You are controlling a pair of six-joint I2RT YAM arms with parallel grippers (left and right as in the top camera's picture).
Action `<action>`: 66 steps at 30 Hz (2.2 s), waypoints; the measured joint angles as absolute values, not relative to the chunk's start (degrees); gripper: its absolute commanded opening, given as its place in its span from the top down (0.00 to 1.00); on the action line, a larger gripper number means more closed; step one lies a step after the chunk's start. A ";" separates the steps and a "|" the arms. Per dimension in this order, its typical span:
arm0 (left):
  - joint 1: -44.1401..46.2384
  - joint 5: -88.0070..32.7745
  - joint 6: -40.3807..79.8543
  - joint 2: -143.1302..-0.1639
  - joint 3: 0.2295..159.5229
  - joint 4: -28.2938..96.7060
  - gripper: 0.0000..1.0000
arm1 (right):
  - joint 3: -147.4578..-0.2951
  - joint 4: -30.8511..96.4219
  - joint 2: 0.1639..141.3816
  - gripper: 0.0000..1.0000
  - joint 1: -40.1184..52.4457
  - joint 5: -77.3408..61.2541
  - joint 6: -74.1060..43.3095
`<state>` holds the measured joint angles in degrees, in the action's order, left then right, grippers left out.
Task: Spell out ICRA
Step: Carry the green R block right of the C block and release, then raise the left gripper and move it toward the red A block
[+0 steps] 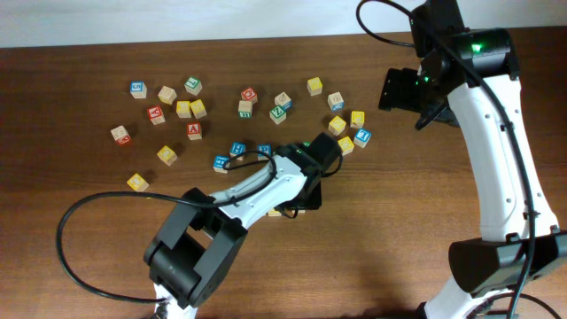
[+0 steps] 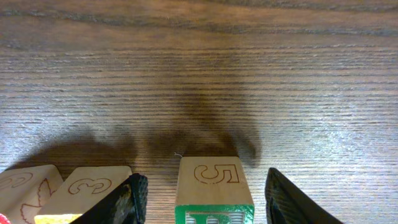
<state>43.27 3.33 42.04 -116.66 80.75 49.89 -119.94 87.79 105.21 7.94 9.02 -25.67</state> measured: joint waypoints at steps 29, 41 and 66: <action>-0.86 7.97 34.89 -117.32 112.73 86.52 0.01 | -119.83 87.79 105.21 0.02 7.94 9.02 -25.67; -11.03 7.99 34.87 -117.32 112.75 93.19 0.01 | -119.83 85.08 105.21 0.02 7.94 -5.30 -27.33; -14.85 -3.03 30.46 -117.34 112.73 90.43 0.01 | -119.68 77.56 117.36 0.02 22.61 -1.65 -28.56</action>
<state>-14.85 -3.03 30.46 -117.34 112.73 90.43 -119.68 77.56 117.36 22.61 -1.65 -28.56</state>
